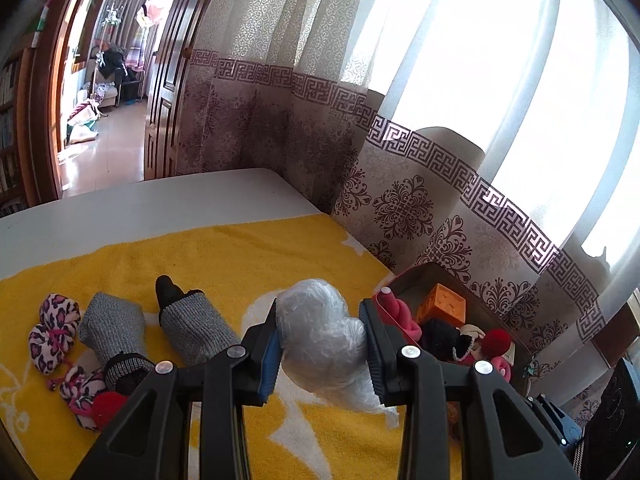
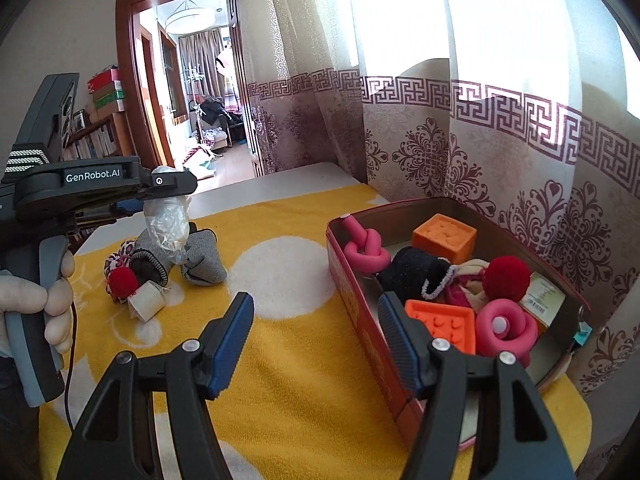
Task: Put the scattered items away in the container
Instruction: 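Carry the pompom and plastic bag into the red tin and open both tools, then move both open tools back over the remaining pile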
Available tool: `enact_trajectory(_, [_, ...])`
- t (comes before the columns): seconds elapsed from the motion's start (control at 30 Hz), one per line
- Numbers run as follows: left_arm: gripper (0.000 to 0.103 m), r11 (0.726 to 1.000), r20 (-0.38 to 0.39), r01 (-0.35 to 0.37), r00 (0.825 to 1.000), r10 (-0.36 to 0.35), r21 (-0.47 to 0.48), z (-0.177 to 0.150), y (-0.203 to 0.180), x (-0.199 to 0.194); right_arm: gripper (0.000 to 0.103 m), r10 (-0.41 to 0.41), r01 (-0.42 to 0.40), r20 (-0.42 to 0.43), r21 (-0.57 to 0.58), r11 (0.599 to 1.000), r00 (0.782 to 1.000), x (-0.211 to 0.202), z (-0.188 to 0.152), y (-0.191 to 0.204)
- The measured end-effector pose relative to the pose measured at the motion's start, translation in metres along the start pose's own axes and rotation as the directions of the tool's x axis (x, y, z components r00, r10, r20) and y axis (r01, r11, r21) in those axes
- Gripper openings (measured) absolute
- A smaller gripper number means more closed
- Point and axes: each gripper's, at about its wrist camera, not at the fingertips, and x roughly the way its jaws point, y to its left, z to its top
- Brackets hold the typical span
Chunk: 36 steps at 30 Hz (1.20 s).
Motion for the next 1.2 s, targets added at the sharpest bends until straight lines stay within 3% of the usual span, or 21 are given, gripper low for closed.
enact_trajectory(0.27, [0.038,0.988,-0.051,0.065,0.997,-0.059,0.139,0.011,-0.078,0.042,0.069,0.003,-0.003,-0.017,0.02,1.0,1.0,-0.007,-0.01,-0.02])
enact_trajectory(0.57, [0.04,0.985,-0.13,0.107,0.987,-0.089,0.139,0.012,-0.118,0.094,0.069,0.036,-0.033,-0.042,0.055,0.998,0.998,-0.003,-0.019,-0.036])
enact_trajectory(0.73, [0.046,0.984,-0.193,0.131,0.975,-0.106,0.121,0.007,-0.121,0.115,0.069,0.043,-0.041,-0.044,0.048,0.998,0.998,-0.001,-0.02,-0.037])
enact_trajectory(1.2, [0.049,0.994,-0.136,0.068,0.989,-0.056,0.085,0.006,-0.072,0.074,0.069,0.042,-0.041,-0.032,0.038,0.998,0.999,-0.003,-0.016,-0.027])
